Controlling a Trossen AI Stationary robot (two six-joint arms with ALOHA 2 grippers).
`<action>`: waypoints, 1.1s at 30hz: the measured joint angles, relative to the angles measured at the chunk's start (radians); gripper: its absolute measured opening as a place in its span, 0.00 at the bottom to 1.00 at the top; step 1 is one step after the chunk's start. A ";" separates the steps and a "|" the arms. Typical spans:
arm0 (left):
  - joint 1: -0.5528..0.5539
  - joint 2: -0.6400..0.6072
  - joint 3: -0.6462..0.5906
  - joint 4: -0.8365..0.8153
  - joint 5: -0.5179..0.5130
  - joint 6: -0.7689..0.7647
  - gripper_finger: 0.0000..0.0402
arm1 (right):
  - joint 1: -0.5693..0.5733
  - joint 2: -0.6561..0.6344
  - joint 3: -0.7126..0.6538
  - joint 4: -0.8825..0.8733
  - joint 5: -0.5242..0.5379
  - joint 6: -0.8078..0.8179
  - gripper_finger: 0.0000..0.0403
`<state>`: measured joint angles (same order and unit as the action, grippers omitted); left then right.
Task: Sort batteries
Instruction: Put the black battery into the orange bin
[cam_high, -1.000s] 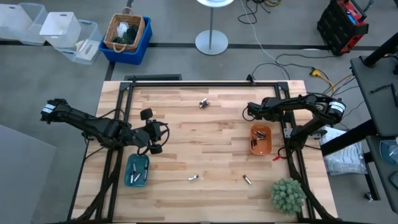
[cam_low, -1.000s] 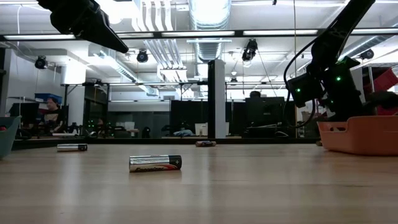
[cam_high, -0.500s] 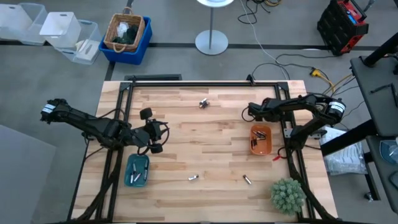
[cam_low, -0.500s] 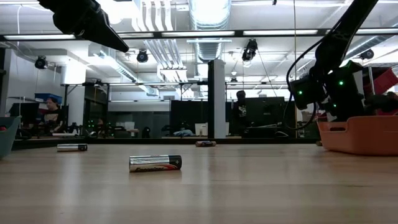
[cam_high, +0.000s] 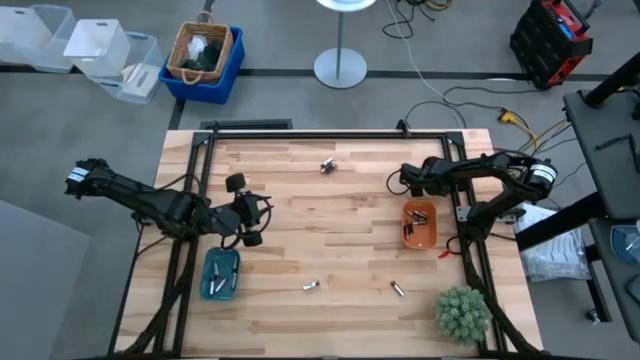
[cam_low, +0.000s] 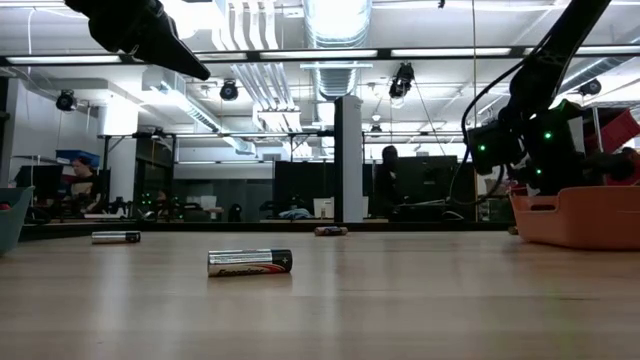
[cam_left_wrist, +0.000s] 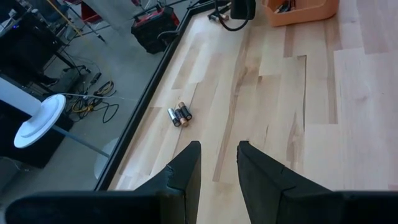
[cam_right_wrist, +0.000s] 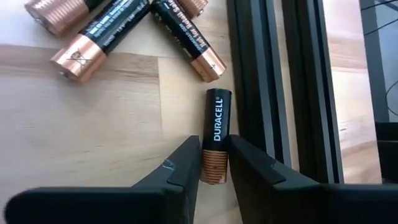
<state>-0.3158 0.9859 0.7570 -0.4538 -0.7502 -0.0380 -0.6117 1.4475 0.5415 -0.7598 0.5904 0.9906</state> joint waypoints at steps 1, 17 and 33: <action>0.000 0.000 0.000 0.000 0.000 0.000 0.21 | -0.001 0.000 -0.001 0.002 -0.001 -0.008 0.17; 0.000 0.000 0.000 0.001 0.000 0.000 0.21 | -0.006 0.000 -0.028 0.040 -0.069 -0.081 0.15; 0.000 0.000 0.000 0.003 0.000 0.003 0.21 | -0.004 0.002 0.000 0.017 -0.009 -0.094 0.09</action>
<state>-0.3158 0.9859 0.7570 -0.4507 -0.7502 -0.0345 -0.6155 1.4494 0.5413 -0.7430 0.5817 0.8971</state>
